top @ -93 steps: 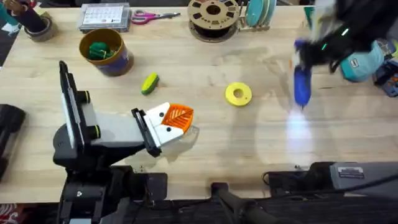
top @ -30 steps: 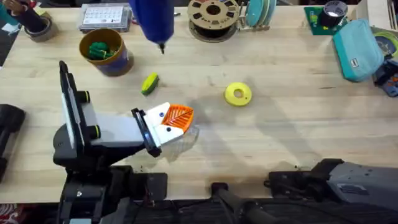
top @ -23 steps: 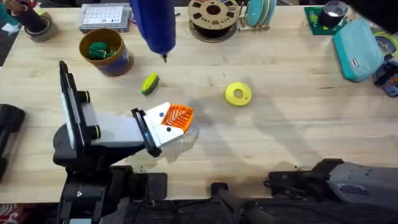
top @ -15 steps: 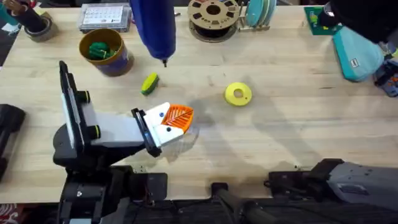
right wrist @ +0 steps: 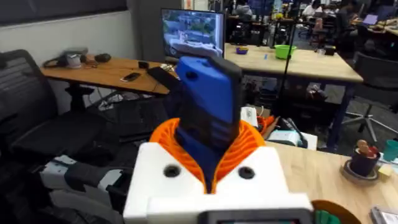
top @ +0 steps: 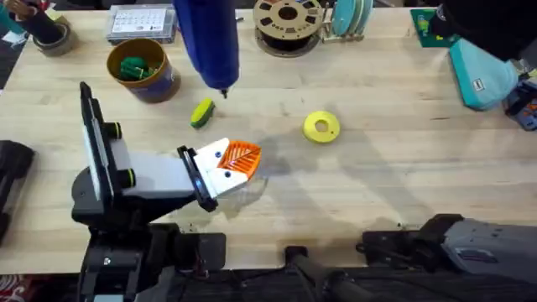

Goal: Pick up the gripper from the table and insert it into the empty holder that is missing its gripper. Then pick up a screw, insert it into the mounting hole, and use the screwdriver to tighten it. Finally, clean up the table by picking up the vegetable and placing it into the bucket.

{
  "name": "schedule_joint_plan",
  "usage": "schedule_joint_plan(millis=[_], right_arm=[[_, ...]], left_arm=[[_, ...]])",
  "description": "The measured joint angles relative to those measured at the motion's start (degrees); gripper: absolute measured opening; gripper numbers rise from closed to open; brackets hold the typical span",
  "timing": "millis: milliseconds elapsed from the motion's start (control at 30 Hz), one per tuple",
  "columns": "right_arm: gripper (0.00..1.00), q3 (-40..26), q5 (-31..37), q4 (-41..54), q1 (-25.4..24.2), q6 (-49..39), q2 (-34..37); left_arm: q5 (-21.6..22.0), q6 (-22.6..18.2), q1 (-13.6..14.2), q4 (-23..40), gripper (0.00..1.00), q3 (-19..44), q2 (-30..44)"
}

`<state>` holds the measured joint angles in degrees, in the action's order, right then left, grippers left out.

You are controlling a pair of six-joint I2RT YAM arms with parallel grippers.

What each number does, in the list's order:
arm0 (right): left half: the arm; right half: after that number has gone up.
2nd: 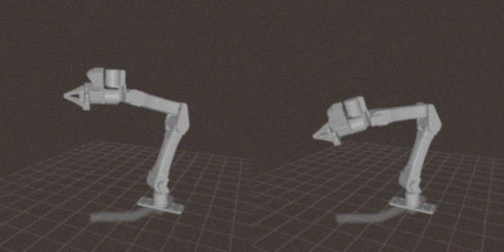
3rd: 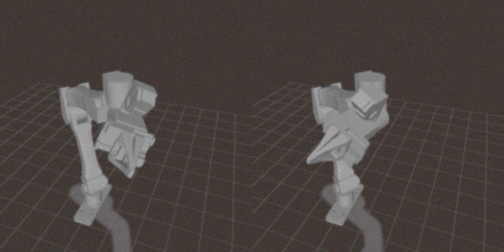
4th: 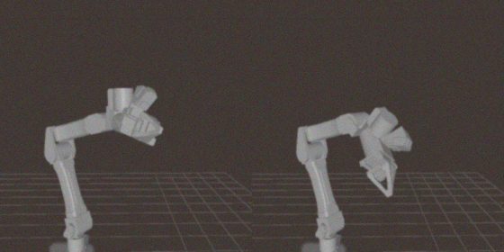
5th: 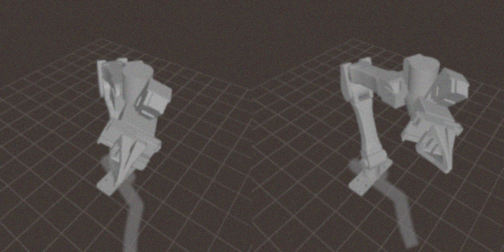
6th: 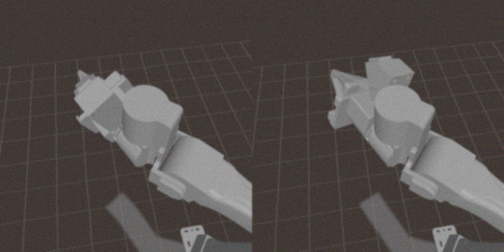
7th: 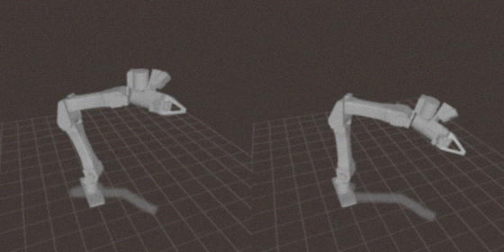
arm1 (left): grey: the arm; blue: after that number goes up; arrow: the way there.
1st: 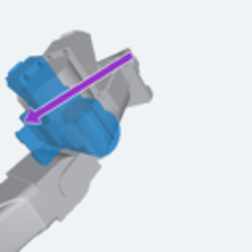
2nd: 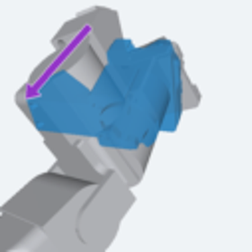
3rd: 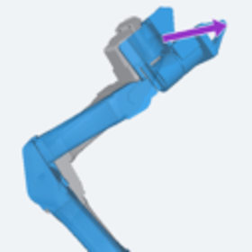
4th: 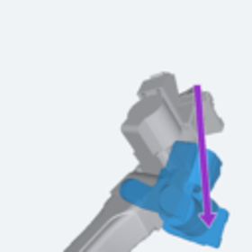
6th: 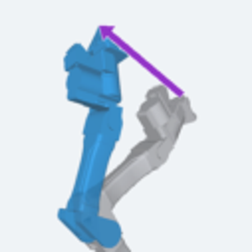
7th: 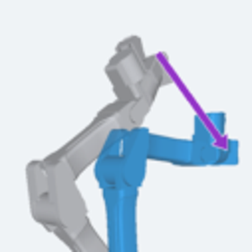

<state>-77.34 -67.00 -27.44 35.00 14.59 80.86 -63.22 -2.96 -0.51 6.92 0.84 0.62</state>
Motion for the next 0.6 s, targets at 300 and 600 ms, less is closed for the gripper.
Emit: schedule_joint_plan(millis=[300,600], right_arm=[[0.026,0.13,-0.66,0.42,2.97,-1.63,0.00],[0.026,3.65,-1.43,0.02,3.90,-4.11,0.00]], left_arm=[[0.00,-0.02,0.00,0.00,0.013,0.00,0.00],[0.00,-0.01,0.00,0.00,0.013,0.00,0.00]])
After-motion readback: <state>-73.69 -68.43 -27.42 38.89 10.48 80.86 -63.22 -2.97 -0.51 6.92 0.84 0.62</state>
